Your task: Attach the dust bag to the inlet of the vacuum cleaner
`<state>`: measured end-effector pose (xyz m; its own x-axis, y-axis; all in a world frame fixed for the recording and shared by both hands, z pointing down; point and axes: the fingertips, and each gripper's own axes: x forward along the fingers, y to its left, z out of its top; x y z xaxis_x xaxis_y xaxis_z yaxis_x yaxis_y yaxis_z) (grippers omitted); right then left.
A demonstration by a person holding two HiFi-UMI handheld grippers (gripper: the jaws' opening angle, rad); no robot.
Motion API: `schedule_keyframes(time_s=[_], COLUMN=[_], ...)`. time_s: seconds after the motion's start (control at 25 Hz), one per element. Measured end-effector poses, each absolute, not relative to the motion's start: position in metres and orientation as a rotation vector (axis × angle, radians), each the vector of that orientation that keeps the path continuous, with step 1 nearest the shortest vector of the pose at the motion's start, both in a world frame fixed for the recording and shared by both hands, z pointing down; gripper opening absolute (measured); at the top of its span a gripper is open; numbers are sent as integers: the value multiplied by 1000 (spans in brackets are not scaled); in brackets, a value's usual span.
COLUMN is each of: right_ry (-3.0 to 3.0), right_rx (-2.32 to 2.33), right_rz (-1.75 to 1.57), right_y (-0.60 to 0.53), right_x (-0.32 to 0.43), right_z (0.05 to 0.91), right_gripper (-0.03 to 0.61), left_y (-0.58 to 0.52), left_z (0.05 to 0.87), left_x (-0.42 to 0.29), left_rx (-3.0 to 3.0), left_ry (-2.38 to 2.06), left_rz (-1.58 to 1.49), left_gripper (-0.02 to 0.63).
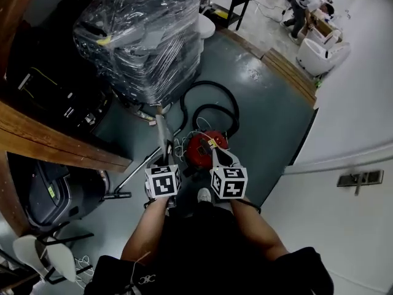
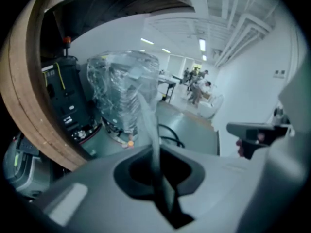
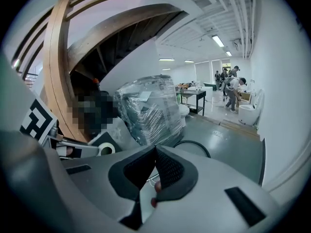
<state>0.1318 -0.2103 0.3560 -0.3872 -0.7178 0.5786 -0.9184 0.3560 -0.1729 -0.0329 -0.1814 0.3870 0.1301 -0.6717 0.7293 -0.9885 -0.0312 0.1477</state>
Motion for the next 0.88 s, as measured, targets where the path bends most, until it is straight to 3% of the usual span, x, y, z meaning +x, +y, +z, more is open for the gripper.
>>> schedule_keyframes(time_s=[0.88], right_ry=[-1990], right_rx=[1130], right_rz=[728], right_y=[-219], right_x=[154], right_z=[561], right_gripper=[-2], left_y=[-134], left_z=[615], left_x=[-27], left_rx=[1454], left_ry=[-1523], left_rz=[670], left_gripper=[23])
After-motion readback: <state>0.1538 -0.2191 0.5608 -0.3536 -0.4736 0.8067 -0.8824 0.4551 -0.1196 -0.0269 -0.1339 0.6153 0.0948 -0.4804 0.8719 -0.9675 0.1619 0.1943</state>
